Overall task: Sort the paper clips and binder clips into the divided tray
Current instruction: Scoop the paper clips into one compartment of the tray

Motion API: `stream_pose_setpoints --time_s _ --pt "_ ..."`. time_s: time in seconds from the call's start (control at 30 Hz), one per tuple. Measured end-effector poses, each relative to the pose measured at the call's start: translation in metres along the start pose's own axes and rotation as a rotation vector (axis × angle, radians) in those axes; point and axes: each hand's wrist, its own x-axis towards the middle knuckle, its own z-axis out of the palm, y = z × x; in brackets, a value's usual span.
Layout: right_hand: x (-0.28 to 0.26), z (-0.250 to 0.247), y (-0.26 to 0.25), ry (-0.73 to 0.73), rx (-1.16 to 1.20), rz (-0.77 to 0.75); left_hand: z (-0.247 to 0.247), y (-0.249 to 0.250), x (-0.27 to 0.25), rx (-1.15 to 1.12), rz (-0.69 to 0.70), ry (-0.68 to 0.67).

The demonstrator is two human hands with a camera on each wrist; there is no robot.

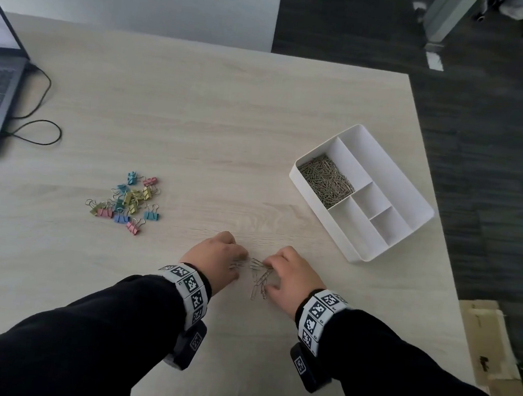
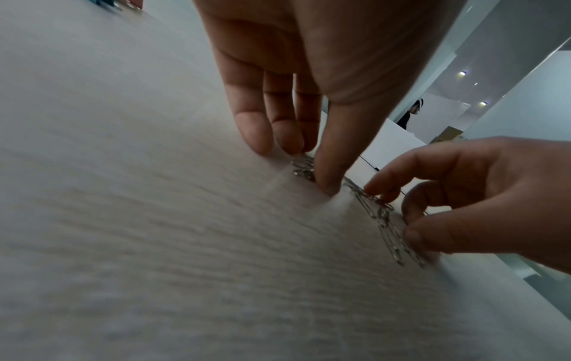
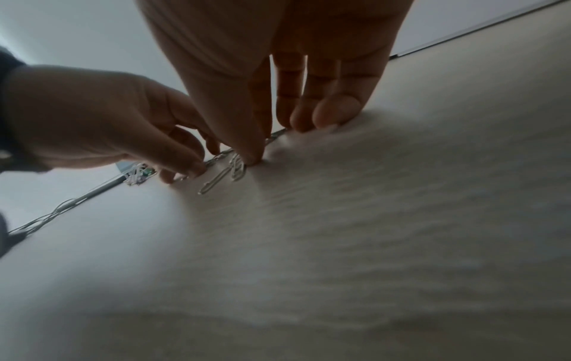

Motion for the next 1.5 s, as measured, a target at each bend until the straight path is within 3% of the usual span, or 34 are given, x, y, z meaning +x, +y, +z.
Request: stream_pose_setpoints --time_s 0.37,0.83,1.23,1.5 --pt "-0.002 -0.001 0.004 0.051 0.002 -0.088 -0.003 0.001 0.004 0.078 0.022 -0.034" --pt "-0.003 -0.002 -0.011 -0.05 -0.149 0.05 -0.009 0.008 0.004 0.071 -0.128 -0.063" --pt "0.007 -0.011 -0.011 -0.104 -0.105 0.198 -0.009 0.01 0.003 0.132 -0.135 -0.183" --pt "0.002 -0.015 0.002 -0.11 -0.087 0.094 -0.005 0.001 0.001 0.072 -0.105 -0.152"
